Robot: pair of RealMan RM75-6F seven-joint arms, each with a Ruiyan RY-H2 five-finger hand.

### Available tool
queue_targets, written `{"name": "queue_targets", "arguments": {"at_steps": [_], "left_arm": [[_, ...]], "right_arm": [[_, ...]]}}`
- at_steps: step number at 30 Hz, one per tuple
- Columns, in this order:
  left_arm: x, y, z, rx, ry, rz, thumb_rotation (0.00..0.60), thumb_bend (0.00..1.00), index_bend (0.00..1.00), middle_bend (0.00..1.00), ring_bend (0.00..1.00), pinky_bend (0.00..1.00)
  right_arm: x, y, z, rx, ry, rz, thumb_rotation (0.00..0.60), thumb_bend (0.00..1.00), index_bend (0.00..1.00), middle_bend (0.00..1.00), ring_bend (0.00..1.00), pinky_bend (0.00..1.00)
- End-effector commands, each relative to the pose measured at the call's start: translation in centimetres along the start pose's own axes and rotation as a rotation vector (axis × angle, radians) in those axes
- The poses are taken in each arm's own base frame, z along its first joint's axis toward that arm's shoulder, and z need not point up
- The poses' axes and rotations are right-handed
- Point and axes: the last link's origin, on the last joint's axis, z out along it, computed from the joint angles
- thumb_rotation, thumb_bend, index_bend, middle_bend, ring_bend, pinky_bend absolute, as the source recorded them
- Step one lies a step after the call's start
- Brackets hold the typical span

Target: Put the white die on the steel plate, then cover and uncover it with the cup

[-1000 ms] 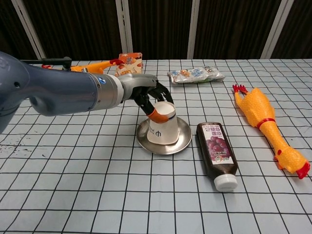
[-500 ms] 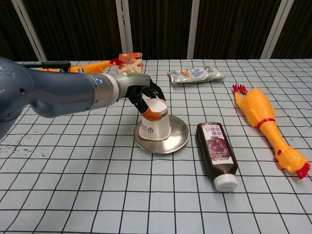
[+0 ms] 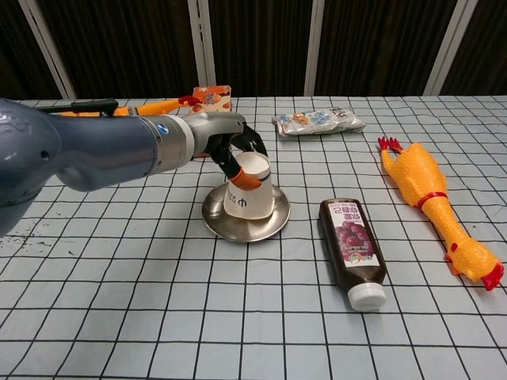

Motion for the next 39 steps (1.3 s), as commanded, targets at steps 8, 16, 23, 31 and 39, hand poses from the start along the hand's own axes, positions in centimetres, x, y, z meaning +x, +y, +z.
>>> {"name": "queue_targets", "arguments": {"at_steps": [8,16,23,31,39], "left_arm": [[1.1,2.2,-1.7,-0.144,-0.068,-0.180,0.600,0.59,0.42,0.35,0.03,0.00],[6.5,2.0,-5.0,-0.189,0.011,-0.211,0.600,0.59,0.42,0.35,0.03,0.00],[11.0,-4.3,-8.0,-0.034,0.113,-0.037,0.600,0.59,0.42,0.35,0.03,0.00],[10.6,-11.7,-7.4,0.144,0.124,-0.132,0.600,0.59,0.42,0.35,0.03,0.00],[8.7,-14.9,-4.8,0.184,0.121,-0.121,0.600,0.59,0.42,0.35,0.03,0.00]], "right_arm": [[0.0,0.0,0.0,-0.001,-0.001,-0.001,0.600,0.21,0.12,0.09,0.07,0.00],[-0.1,-0.1,-0.1,0.003,-0.003,-0.002,0.600,0.21,0.12,0.09,0.07,0.00],[-0.1,-0.3,-0.3,0.008,-0.005,-0.001,0.600,0.21,0.12,0.09,0.07,0.00],[0.0,-0.4,-0.4,0.012,-0.002,0.002,0.600,0.21,0.12,0.09,0.07,0.00],[-0.1,-0.2,-0.2,0.002,-0.008,-0.001,0.600,0.21,0.12,0.09,0.07,0.00]]}}
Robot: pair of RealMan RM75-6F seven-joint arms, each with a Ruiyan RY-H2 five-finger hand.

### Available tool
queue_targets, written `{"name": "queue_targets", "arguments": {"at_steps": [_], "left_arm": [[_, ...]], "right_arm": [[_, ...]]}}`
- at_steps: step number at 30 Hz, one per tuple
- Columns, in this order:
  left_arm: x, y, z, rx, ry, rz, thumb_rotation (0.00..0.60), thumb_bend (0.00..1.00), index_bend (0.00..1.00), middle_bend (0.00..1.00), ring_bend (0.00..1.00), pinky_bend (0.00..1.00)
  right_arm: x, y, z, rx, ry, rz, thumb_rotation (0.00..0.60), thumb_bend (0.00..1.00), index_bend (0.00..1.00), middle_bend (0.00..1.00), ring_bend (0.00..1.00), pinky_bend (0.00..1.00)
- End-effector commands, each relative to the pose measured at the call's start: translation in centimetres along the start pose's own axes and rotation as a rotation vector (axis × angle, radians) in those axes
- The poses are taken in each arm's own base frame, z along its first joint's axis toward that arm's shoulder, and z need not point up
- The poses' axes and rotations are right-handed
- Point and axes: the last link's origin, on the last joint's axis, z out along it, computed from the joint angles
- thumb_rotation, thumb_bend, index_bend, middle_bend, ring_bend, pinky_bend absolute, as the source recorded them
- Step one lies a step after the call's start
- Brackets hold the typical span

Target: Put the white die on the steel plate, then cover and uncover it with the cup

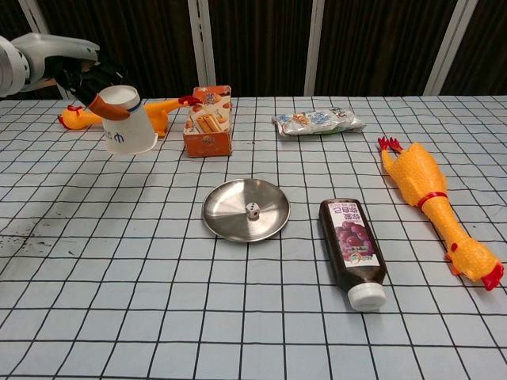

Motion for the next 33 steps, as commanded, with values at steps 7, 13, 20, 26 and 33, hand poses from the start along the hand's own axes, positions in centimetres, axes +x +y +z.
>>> {"name": "queue_targets", "arguments": {"at_steps": [7,13,20,26,33], "left_arm": [[-4.0,-1.3,2.2,-0.001,-0.059,-0.042,0.600,0.59,0.42,0.34,0.03,0.00],[-5.5,-0.2,3.1,-0.029,-0.082,-0.054,0.600,0.59,0.42,0.34,0.03,0.00],[-6.2,0.4,3.4,-0.047,-0.093,-0.053,0.600,0.59,0.42,0.35,0.03,0.00],[-5.9,-0.1,3.3,-0.031,-0.089,-0.068,0.600,0.59,0.42,0.35,0.03,0.00],[-5.6,-0.9,3.1,-0.012,-0.094,-0.063,0.600,0.59,0.42,0.35,0.03,0.00]], "right_arm": [[-0.2,0.1,0.1,-0.005,-0.008,-0.005,0.600,0.21,0.12,0.09,0.07,0.00],[-0.4,0.2,0.2,-0.009,-0.014,-0.010,0.600,0.21,0.12,0.09,0.07,0.00],[-0.3,0.3,0.3,-0.014,-0.012,-0.009,0.600,0.21,0.12,0.09,0.07,0.00],[-0.3,0.2,0.3,-0.013,-0.012,-0.006,0.600,0.21,0.12,0.09,0.07,0.00],[-0.4,0.0,0.3,-0.009,-0.017,-0.012,0.600,0.21,0.12,0.09,0.07,0.00]]}}
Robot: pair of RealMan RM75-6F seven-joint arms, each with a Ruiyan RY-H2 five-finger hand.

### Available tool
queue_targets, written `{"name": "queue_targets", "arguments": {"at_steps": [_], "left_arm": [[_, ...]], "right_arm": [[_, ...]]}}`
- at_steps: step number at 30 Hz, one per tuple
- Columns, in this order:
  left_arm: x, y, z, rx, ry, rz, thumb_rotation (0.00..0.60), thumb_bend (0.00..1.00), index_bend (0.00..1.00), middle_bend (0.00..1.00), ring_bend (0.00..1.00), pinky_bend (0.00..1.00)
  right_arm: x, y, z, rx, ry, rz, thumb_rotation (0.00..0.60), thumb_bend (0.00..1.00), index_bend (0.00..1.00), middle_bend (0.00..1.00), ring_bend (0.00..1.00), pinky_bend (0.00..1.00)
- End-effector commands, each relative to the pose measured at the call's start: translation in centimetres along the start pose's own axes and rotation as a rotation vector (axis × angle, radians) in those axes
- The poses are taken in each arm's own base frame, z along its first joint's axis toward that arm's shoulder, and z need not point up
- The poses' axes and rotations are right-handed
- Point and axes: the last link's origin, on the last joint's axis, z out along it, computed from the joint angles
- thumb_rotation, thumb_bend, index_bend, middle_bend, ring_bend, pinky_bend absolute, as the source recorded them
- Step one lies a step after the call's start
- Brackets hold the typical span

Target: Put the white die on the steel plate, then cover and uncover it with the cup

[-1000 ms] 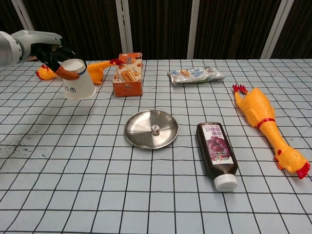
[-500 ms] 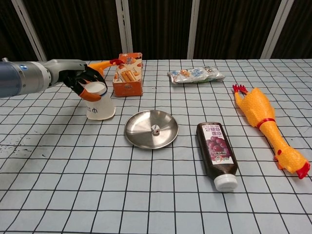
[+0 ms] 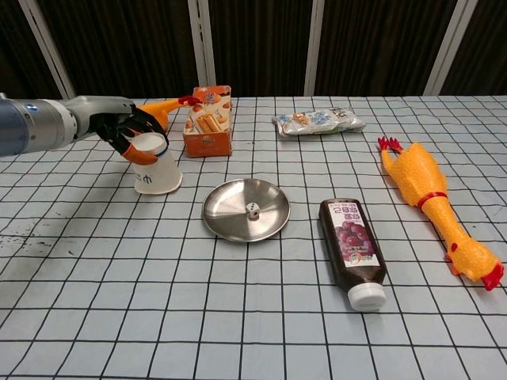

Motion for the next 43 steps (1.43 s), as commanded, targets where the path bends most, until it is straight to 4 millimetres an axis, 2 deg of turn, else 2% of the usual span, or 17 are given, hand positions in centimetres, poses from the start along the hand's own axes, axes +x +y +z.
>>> {"name": "queue_targets", "arguments": {"at_steps": [1,5,7,13,18,22,24,26,28,30,31,32,33,35,38,43], "left_arm": [[0.0,-0.1,-0.2,0.002,-0.005,-0.014,0.600,0.59,0.42,0.35,0.03,0.00],[0.0,-0.4,-0.3,0.005,-0.014,-0.028,0.600,0.58,0.38,0.32,0.03,0.00],[0.0,-0.6,-0.4,0.006,-0.020,-0.028,0.600,0.56,0.33,0.26,0.01,0.00],[0.0,-1.0,-0.7,0.013,-0.076,0.012,0.600,0.30,0.12,0.04,0.00,0.00],[0.4,-0.9,-1.0,0.004,-0.081,0.044,0.600,0.24,0.01,0.00,0.00,0.00],[1.2,0.2,-2.0,-0.036,-0.065,0.042,0.600,0.24,0.02,0.00,0.00,0.00],[2.0,1.3,-3.9,-0.096,-0.044,0.042,0.600,0.24,0.08,0.01,0.00,0.00],[2.6,1.5,-5.8,-0.138,-0.007,0.068,0.600,0.25,0.10,0.03,0.00,0.00],[3.1,-0.4,-10.0,-0.159,0.082,0.214,0.600,0.25,0.12,0.04,0.00,0.00],[3.0,-3.9,-14.6,-0.095,0.174,0.386,0.600,0.25,0.14,0.02,0.00,0.00],[2.9,-4.5,-15.5,-0.079,0.195,0.419,0.600,0.25,0.14,0.02,0.00,0.00],[2.7,-6.6,-17.4,-0.012,0.242,0.500,0.600,0.25,0.13,0.01,0.00,0.00],[2.5,-7.8,-18.4,0.031,0.262,0.529,0.600,0.25,0.13,0.00,0.00,0.00],[1.2,-10.8,-21.1,0.144,0.319,0.523,0.600,0.25,0.12,0.00,0.00,0.00],[0.5,-13.4,-22.3,0.224,0.343,0.496,0.600,0.25,0.12,0.00,0.00,0.00],[-0.2,-15.8,-22.4,0.278,0.363,0.482,0.600,0.26,0.12,0.00,0.00,0.00]], "right_arm": [[-0.1,-0.1,0.0,0.001,-0.002,-0.002,0.600,0.21,0.12,0.09,0.07,0.00],[-0.2,-0.1,0.0,-0.001,-0.007,-0.004,0.600,0.21,0.12,0.09,0.07,0.00],[-0.2,-0.1,0.0,-0.002,-0.008,-0.005,0.600,0.21,0.12,0.09,0.07,0.00],[-0.2,-0.1,0.0,-0.002,-0.004,-0.004,0.600,0.21,0.12,0.09,0.07,0.00],[-0.2,-0.1,0.0,-0.001,-0.008,-0.004,0.600,0.21,0.12,0.09,0.07,0.00],[-0.2,-0.2,0.0,0.000,-0.006,-0.003,0.600,0.21,0.12,0.09,0.07,0.00],[-0.2,-0.2,0.0,0.002,-0.006,-0.001,0.600,0.21,0.12,0.09,0.07,0.00],[-0.1,-0.3,0.0,0.005,-0.003,0.002,0.600,0.21,0.12,0.09,0.07,0.00],[0.0,-0.4,0.0,0.011,0.005,0.010,0.600,0.21,0.12,0.09,0.07,0.00],[0.1,-0.5,-0.1,0.018,0.012,0.007,0.600,0.21,0.12,0.09,0.07,0.00],[0.1,-0.5,-0.2,0.020,0.013,0.006,0.600,0.21,0.12,0.09,0.07,0.00],[0.1,-0.6,-0.2,0.025,0.015,0.001,0.600,0.21,0.12,0.09,0.07,0.00],[0.1,-0.6,-0.2,0.027,0.016,-0.002,0.600,0.21,0.12,0.09,0.07,0.00],[0.0,-0.9,-0.3,0.043,0.024,-0.019,0.600,0.21,0.12,0.09,0.07,0.00],[0.0,-1.2,-0.3,0.061,0.040,-0.032,0.600,0.21,0.12,0.09,0.07,0.00],[0.0,-1.3,0.0,0.081,0.061,-0.053,0.600,0.21,0.12,0.09,0.07,0.00]]}}
